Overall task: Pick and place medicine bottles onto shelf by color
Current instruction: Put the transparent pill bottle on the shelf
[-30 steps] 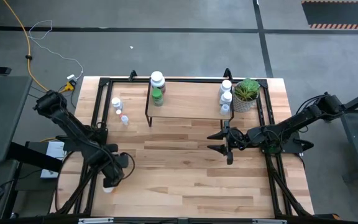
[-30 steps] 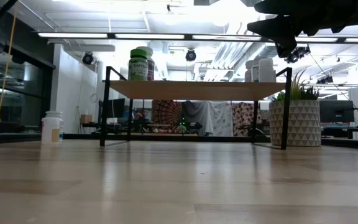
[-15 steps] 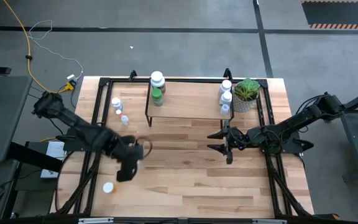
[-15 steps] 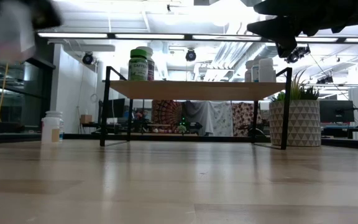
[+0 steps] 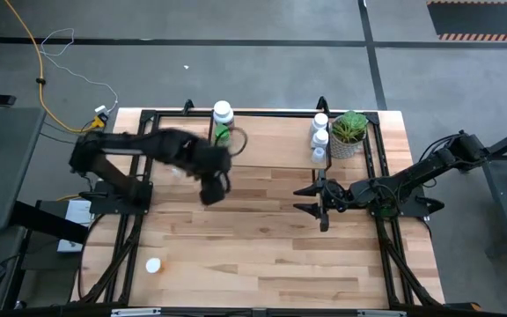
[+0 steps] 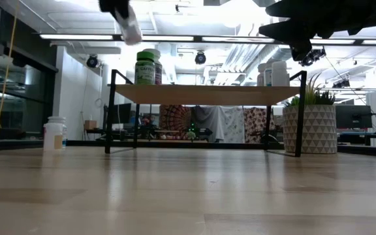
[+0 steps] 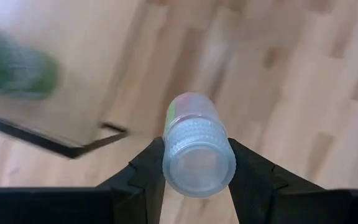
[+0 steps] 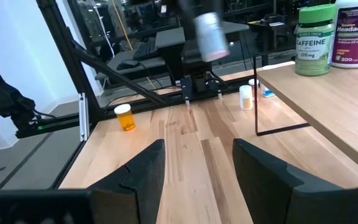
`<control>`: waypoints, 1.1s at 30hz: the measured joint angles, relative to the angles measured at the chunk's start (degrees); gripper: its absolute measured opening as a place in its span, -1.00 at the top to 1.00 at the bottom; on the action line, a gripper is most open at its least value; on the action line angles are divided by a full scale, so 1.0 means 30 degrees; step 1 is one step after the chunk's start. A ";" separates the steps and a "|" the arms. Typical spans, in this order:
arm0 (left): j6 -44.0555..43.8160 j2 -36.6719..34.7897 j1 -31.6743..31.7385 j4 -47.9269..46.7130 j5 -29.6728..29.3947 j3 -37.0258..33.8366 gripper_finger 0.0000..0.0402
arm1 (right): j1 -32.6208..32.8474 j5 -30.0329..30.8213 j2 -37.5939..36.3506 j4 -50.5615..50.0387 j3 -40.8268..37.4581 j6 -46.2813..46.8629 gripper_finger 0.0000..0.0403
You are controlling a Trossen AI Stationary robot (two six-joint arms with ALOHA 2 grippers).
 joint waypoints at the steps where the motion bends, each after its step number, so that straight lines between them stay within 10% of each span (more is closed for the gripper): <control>1: 0.0192 0.0604 0.0480 -0.0388 -0.0069 0.0667 0.35 | 0.0000 0.0000 0.0007 -0.0015 0.0000 0.0000 0.11; 16: 0.2905 0.5474 0.5862 -0.2438 0.0770 0.3270 0.35 | 0.0000 0.0000 0.0003 -0.0277 0.0000 0.0000 0.11; 33: 0.3267 0.5675 0.6399 -0.2252 0.0759 0.3277 0.19 | 0.0000 0.0000 0.0000 -0.0321 0.0000 0.0000 0.11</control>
